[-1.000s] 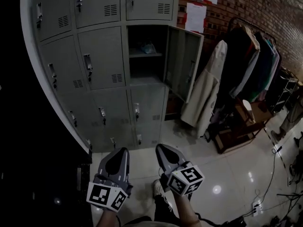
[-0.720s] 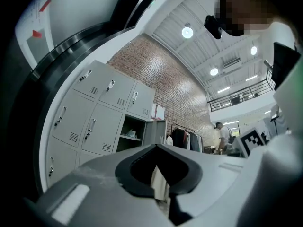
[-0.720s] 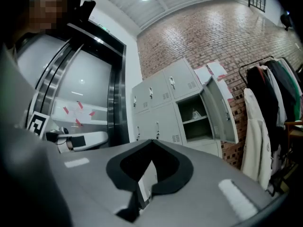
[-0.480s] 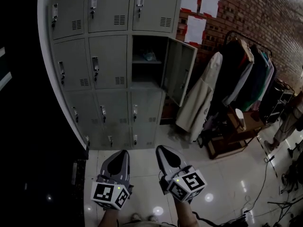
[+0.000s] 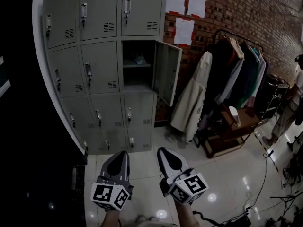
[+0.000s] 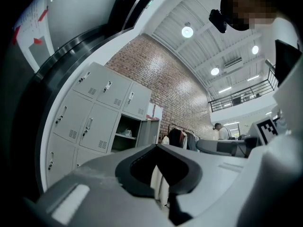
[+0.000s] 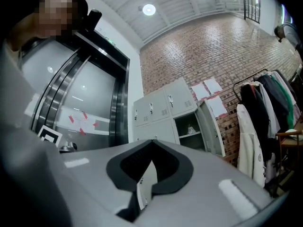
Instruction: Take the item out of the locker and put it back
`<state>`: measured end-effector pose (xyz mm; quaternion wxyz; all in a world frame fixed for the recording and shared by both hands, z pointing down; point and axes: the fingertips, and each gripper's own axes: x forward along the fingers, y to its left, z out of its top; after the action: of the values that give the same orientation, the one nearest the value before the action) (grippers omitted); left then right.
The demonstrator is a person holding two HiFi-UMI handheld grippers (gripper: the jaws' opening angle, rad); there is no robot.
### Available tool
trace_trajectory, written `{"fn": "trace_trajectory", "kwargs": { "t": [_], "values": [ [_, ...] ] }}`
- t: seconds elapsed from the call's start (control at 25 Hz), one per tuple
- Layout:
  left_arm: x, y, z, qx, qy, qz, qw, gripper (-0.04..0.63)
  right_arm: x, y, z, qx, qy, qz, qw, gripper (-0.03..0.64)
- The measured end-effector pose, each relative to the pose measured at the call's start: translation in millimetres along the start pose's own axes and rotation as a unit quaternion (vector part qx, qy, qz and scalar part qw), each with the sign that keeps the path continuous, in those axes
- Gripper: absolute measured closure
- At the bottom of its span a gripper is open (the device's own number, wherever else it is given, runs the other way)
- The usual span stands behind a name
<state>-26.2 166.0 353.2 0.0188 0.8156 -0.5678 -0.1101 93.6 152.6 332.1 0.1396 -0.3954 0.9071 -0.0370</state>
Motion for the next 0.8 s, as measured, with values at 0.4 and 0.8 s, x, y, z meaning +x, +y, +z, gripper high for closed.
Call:
{"fn": "trace_trajectory", "kwargs": {
  "t": [0.4,0.8],
  "values": [
    [-11.7,-13.3,1.4,0.012,0.006,-0.020,0.9997,0.591,-11.6,12.5,5.8,0.002,-0.014,-0.001,1.000,0.615],
    [-18.0,-5.5,5.3,0.002,0.005,-0.010,0.9999,0.591,-11.4,18.3,-1.9,0.003,-0.003,0.002,1.000,0.615]
  ]
}}
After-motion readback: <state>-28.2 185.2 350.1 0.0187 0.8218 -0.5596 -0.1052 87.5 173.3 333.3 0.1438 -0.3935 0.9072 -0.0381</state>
